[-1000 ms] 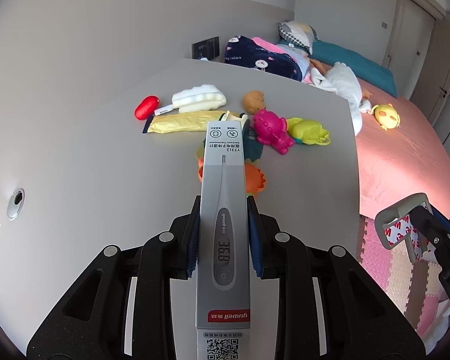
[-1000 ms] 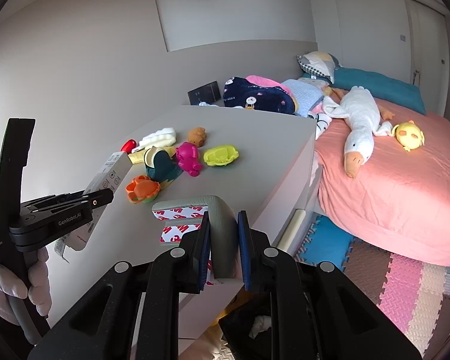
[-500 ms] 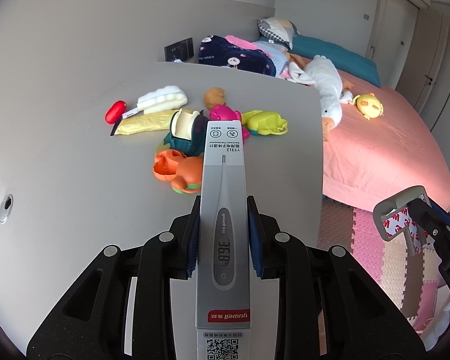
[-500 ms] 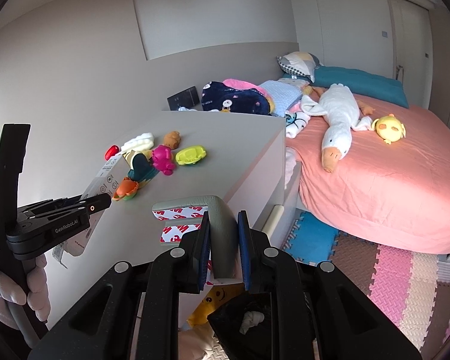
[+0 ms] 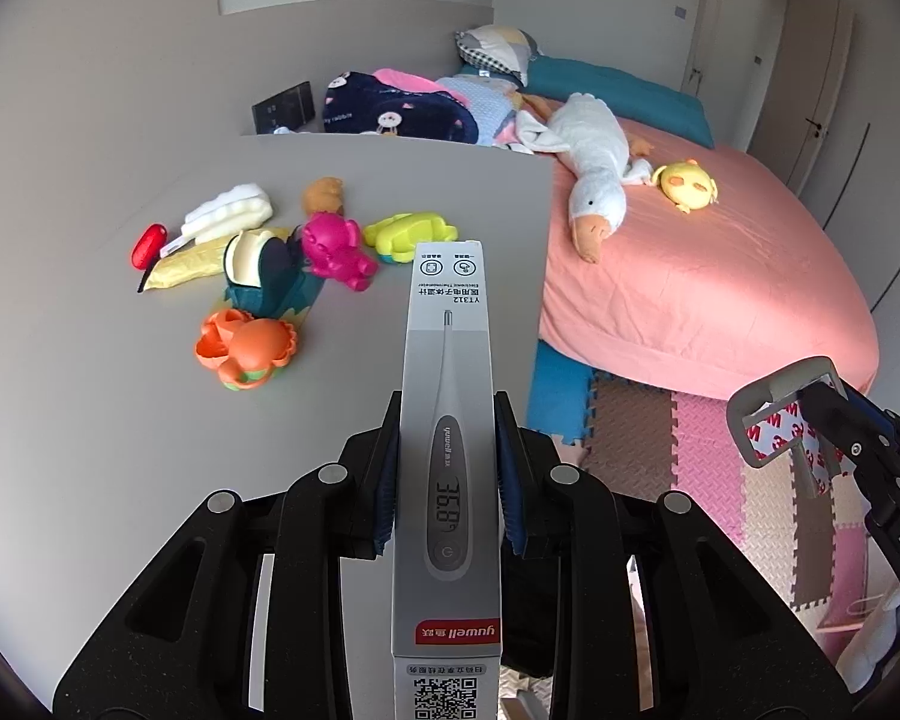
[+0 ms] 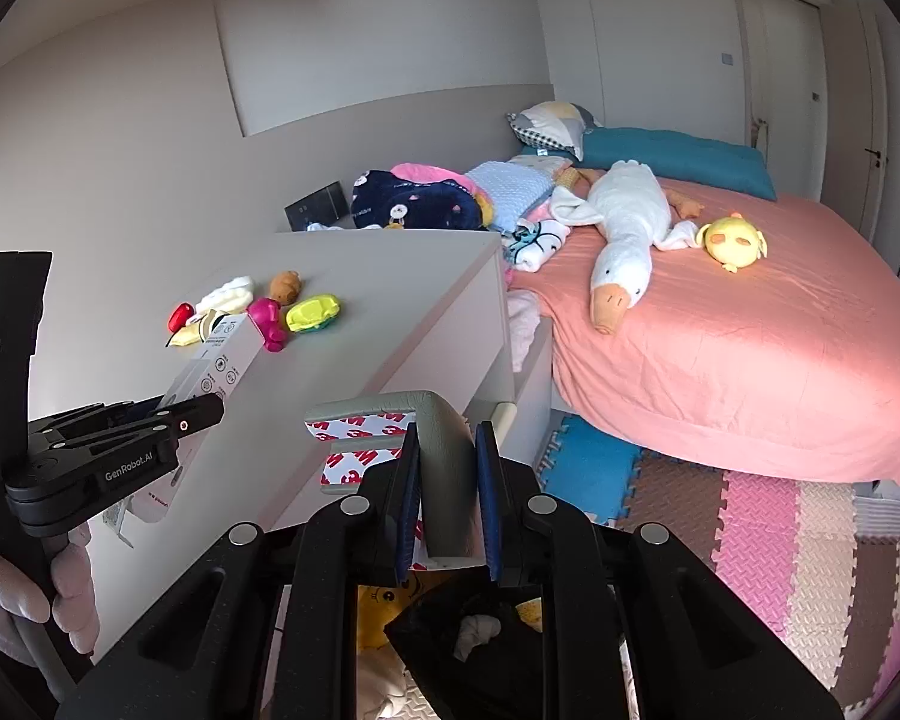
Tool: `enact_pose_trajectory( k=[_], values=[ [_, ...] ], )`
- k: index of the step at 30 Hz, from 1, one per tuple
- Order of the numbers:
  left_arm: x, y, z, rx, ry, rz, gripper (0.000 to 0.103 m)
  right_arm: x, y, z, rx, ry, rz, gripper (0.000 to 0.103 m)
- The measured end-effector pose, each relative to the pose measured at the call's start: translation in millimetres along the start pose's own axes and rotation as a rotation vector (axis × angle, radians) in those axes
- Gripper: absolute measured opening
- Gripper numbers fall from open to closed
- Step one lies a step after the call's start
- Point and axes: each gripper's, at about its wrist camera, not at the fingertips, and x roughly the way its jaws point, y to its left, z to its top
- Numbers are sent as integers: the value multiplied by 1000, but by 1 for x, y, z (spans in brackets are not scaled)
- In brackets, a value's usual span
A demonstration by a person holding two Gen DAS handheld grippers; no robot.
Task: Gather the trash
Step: 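Carry both boxes over the black bin and open both tools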
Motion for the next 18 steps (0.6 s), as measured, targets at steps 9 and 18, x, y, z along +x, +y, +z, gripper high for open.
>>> enact_pose_trajectory(
  k=[9, 18],
  values=[
    [6, -41, -3, 89, 34, -63, 27, -6, -27, -3, 28, 25, -62, 19],
    [17, -61, -13, 141, 83, -94, 27, 2, -46, -5, 74, 72, -104, 19]
  ],
)
